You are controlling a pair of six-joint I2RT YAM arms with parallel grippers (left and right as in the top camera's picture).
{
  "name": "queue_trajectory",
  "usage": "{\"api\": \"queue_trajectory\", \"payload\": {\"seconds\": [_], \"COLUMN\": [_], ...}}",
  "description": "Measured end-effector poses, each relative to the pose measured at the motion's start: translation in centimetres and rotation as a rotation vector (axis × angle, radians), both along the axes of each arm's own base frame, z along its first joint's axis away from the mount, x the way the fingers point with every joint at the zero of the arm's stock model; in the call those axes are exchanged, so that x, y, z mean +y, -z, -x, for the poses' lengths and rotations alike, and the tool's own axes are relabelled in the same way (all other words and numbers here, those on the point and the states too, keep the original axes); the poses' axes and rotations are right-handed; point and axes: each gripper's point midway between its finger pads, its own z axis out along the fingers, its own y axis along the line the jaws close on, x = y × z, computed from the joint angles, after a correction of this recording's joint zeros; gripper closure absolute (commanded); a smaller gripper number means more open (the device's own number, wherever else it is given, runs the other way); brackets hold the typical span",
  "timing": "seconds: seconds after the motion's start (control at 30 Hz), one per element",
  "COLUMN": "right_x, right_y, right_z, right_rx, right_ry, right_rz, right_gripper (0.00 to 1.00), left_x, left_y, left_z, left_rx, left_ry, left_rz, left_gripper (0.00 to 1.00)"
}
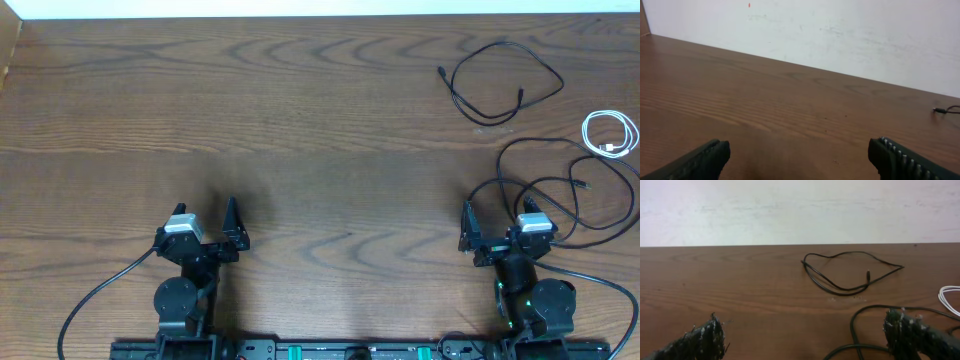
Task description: Untangle cables
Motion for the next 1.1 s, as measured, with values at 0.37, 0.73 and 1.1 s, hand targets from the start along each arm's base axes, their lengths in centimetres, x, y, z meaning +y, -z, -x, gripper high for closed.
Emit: {"api": "queue_trajectory", "payload": {"seconds": [0.37, 0.73, 1.1], "right_x": [0.0, -0.01, -0.01], "right_y": [0.0, 0.0, 0.0], "right_z": [0.0, 0.0, 0.0], "right_rx": [0.0, 0.0, 0.0], "right_ry": [0.0, 0.0, 0.0], "right_rz": [0.0, 0.0, 0.0], "right_gripper": [0.01, 0.01, 0.01], "left_x": [-0.01, -0.01, -0.01], "left_y": [0.0, 0.0, 0.0], "left_z": [0.0, 0.0, 0.0], "left_rx": [0.0, 0.0, 0.0], "left_ry": [0.006, 0.006, 0.006], "left_rz": [-0.051, -0.055, -0.055], "left_gripper": [0.06, 0.06, 0.06]}}
